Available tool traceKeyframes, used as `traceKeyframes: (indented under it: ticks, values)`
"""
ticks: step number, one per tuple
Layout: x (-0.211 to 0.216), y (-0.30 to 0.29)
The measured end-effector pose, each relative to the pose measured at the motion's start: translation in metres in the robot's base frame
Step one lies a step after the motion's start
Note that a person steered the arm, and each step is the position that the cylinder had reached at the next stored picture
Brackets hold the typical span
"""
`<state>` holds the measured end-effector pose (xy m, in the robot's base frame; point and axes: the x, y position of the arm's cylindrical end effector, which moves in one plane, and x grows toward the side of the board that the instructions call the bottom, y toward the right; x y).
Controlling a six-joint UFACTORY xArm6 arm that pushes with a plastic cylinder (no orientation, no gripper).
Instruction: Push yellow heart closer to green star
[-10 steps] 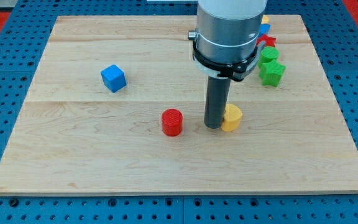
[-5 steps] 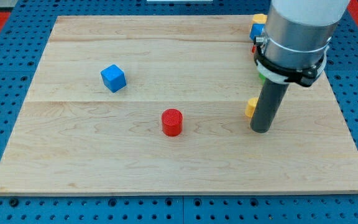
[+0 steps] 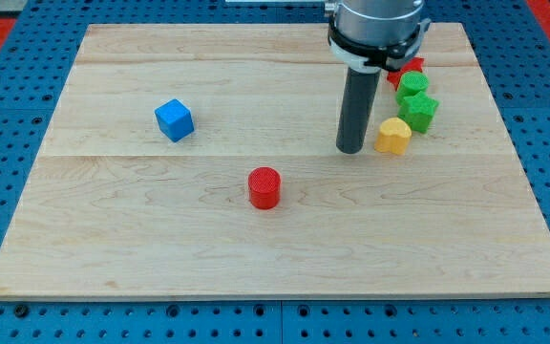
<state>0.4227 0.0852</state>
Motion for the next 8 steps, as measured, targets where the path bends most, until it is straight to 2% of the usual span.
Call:
traceKeyframes:
  ticks: [3, 8]
  values:
    - [-0.009, 0.039]
    - [-0.009, 0.057]
